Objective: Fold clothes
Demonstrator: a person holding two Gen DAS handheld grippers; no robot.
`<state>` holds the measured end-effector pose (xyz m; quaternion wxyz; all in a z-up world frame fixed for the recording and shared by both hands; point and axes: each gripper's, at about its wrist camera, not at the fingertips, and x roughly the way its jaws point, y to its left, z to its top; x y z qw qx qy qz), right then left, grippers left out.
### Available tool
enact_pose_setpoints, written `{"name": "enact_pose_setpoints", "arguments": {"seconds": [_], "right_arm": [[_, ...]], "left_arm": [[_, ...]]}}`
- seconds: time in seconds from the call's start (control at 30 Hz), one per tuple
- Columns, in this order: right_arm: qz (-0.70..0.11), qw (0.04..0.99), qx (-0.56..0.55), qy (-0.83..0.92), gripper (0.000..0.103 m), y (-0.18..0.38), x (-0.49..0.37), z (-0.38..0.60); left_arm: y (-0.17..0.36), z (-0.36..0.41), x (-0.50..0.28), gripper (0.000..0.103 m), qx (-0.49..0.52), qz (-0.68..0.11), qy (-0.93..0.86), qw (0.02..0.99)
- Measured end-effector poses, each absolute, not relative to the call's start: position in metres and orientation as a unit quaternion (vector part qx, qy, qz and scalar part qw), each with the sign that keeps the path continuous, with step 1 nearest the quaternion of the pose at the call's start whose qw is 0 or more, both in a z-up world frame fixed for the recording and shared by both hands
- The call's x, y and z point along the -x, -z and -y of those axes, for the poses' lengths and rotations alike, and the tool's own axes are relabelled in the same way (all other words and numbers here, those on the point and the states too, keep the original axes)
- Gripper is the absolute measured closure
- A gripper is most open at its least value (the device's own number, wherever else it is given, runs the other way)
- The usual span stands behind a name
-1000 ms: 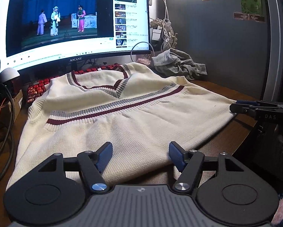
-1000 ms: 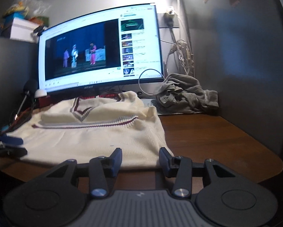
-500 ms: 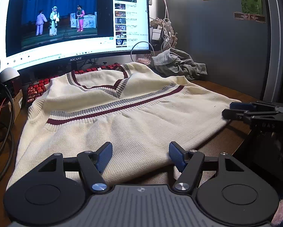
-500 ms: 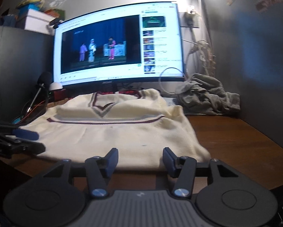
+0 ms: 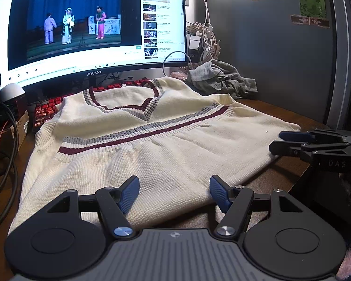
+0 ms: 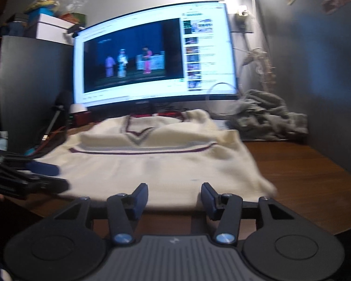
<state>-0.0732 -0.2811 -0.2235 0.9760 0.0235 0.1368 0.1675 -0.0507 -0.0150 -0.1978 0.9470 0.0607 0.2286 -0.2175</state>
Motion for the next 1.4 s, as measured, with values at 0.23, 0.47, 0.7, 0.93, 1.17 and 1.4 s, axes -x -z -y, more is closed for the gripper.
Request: {"name": "enact_pose_setpoints", "arguments": {"seconds": [0.23, 0.47, 0.7, 0.93, 1.17, 1.4], "right_arm": [[-0.137, 0.979, -0.002, -0.148, 0.056, 0.224, 0.073, 0.283], [-0.137, 0.976, 0.0, -0.169, 0.055, 0.224, 0.072, 0.266], [-0.137, 0.972, 0.002, -0.189, 0.055, 0.223, 0.071, 0.249], [-0.136, 0.969, 0.007, -0.205, 0.055, 0.222, 0.071, 0.234], [-0.136, 0.969, 0.007, -0.204, 0.054, 0.224, 0.07, 0.233], [-0.136, 0.969, 0.003, -0.207, 0.053, 0.224, 0.07, 0.235]], "left_arm": [[0.198, 0.013, 0.051, 0.037, -0.061, -0.227, 0.219, 0.947], [0.198, 0.017, 0.053, 0.036, -0.067, -0.222, 0.211, 0.949], [0.199, 0.018, 0.065, 0.033, -0.099, -0.192, 0.196, 0.957], [0.204, -0.008, 0.076, 0.033, -0.09, -0.173, 0.154, 0.969], [0.205, -0.046, 0.082, 0.03, -0.041, -0.185, 0.105, 0.976], [0.202, -0.056, 0.087, 0.03, -0.049, -0.184, 0.083, 0.978]]}}
